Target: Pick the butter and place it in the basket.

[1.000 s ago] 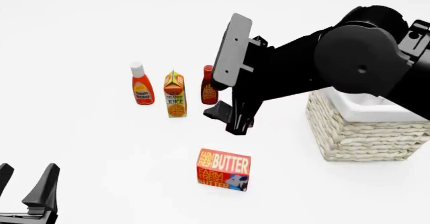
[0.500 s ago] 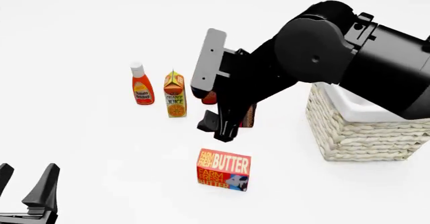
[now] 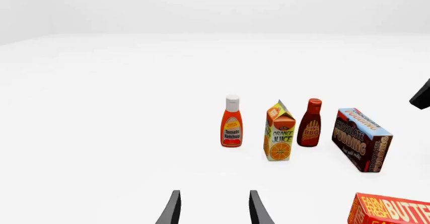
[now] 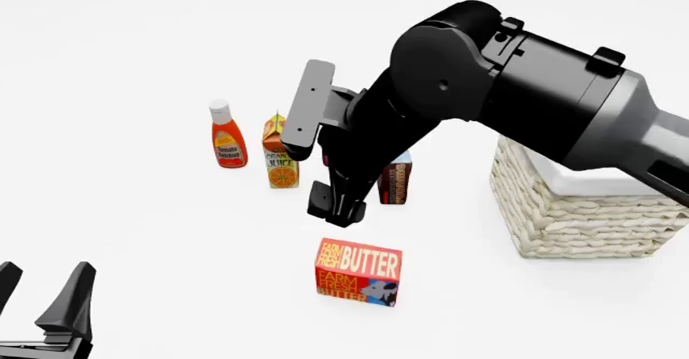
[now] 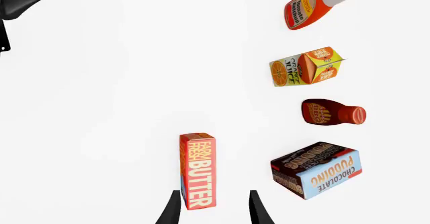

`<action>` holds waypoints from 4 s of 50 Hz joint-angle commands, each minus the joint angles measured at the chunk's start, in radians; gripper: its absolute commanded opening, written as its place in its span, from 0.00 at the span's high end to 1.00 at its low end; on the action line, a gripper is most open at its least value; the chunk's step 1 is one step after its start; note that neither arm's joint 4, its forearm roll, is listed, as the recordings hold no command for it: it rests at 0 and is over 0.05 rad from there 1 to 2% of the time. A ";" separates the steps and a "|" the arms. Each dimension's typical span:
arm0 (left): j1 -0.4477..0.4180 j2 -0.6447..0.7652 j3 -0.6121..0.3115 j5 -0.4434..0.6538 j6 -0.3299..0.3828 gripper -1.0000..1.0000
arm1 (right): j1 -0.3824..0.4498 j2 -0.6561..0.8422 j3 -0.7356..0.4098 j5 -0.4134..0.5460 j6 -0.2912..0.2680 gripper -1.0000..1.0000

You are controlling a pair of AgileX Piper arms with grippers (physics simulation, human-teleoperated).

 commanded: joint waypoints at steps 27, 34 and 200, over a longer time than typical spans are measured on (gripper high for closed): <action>0.000 0.000 0.000 0.000 0.000 0.00 | -0.060 0.117 -0.034 -0.005 -0.043 0.00; 0.000 0.000 0.000 0.000 0.000 0.00 | -0.055 0.128 -0.048 -0.003 -0.048 0.00; 0.000 0.000 0.000 0.000 0.000 0.00 | -0.008 0.206 0.162 -0.222 0.017 0.00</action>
